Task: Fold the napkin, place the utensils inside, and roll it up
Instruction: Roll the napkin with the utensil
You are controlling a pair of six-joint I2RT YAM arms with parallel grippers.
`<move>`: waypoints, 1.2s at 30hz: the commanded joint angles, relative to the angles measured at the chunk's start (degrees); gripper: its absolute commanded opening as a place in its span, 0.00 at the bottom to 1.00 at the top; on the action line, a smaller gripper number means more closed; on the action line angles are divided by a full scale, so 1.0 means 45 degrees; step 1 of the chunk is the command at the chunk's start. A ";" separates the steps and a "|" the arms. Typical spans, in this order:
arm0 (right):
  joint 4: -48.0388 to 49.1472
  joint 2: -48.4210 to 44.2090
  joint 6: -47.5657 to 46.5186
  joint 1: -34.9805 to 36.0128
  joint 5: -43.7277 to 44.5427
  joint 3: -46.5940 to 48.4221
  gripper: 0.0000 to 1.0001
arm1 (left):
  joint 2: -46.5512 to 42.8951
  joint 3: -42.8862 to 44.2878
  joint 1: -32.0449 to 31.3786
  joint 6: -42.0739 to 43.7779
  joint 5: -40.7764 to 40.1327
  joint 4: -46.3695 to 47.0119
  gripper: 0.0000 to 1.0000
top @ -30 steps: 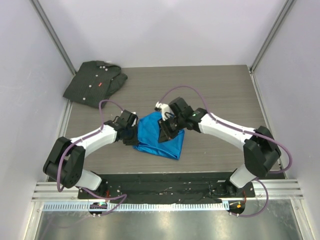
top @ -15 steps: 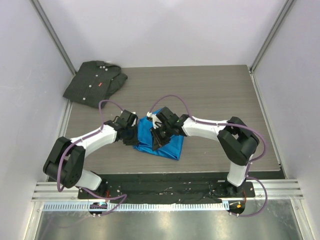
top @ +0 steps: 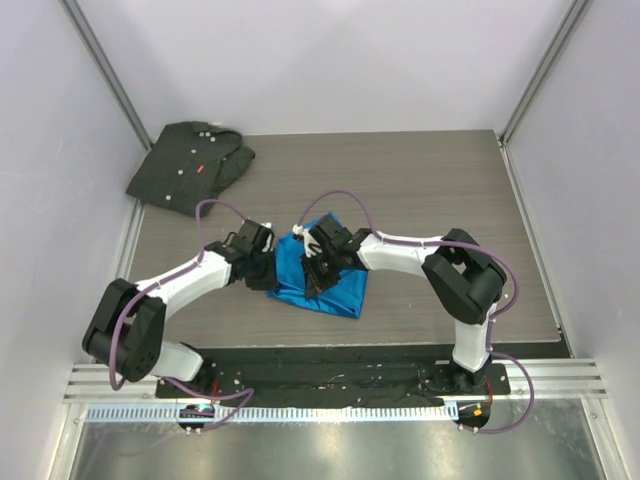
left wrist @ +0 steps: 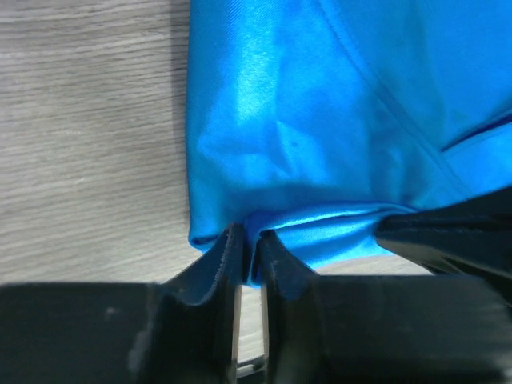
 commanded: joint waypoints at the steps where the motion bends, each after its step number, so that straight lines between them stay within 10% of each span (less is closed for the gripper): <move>1: 0.0045 0.0388 -0.0187 -0.0170 0.0664 0.0292 0.05 | -0.1149 0.0000 0.0022 -0.0075 0.0004 -0.0247 0.33; 7: 0.0005 0.0642 -0.0089 -0.0385 0.0469 0.0155 0.05 | -0.3139 -0.0488 0.0042 -0.0466 -0.0991 -0.0306 0.68; 19: 0.0044 0.1130 -0.0108 -0.0503 -0.0176 0.0135 0.05 | -0.4804 -0.2187 0.0178 -0.1286 -0.1462 0.0785 0.92; 36: -0.0014 0.1599 -0.0245 -0.0991 -0.1016 0.0115 0.05 | -0.3731 -0.3867 0.1369 -0.1814 -0.0037 0.4829 0.81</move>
